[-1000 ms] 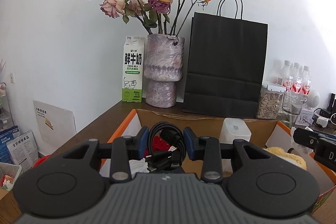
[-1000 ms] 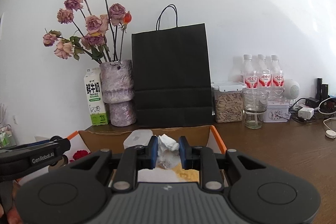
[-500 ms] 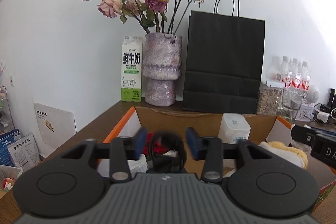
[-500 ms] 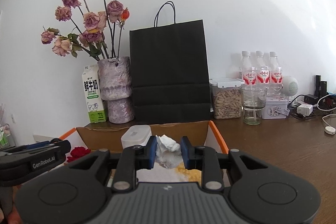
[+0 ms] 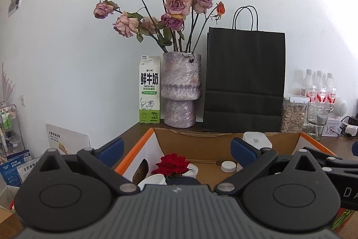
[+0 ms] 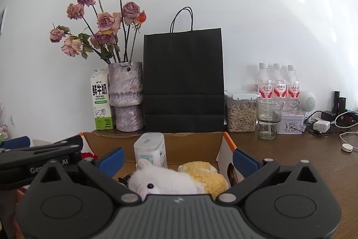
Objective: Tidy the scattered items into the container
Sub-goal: 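Move both grippers back out of the box toward the soap bar and cap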
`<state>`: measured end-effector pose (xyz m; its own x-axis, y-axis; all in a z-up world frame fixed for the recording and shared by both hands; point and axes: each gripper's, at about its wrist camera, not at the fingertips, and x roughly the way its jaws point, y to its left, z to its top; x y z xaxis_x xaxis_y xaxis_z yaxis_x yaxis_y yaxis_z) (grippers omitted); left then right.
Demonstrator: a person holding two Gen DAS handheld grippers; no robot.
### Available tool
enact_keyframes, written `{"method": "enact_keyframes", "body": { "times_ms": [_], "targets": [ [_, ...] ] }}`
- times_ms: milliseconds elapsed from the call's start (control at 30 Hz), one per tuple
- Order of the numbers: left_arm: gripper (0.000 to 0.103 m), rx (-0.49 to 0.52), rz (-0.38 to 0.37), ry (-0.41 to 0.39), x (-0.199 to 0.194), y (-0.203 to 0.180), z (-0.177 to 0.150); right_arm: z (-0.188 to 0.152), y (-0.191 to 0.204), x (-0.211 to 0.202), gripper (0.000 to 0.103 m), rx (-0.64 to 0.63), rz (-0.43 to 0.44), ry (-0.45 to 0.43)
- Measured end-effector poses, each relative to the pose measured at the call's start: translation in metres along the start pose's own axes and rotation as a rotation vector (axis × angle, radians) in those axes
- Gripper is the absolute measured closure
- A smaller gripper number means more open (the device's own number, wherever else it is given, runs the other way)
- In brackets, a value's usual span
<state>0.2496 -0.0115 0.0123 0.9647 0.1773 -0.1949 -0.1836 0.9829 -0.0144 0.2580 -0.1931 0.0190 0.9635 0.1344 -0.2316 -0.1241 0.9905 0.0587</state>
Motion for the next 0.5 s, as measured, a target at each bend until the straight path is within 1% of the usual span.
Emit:
{"method": "enact_keyframes", "body": {
  "times_ms": [200, 500],
  "targets": [
    [0.0, 0.003, 0.004, 0.014, 0.001, 0.0, -0.002, 0.002, -0.005, -0.003, 0.0, 0.028, -0.005, -0.014],
    [0.0, -0.001, 0.004, 0.012, -0.003, 0.003, -0.001, 0.007, -0.016, -0.012, 0.0, 0.06, -0.008, -0.038]
  ]
}}
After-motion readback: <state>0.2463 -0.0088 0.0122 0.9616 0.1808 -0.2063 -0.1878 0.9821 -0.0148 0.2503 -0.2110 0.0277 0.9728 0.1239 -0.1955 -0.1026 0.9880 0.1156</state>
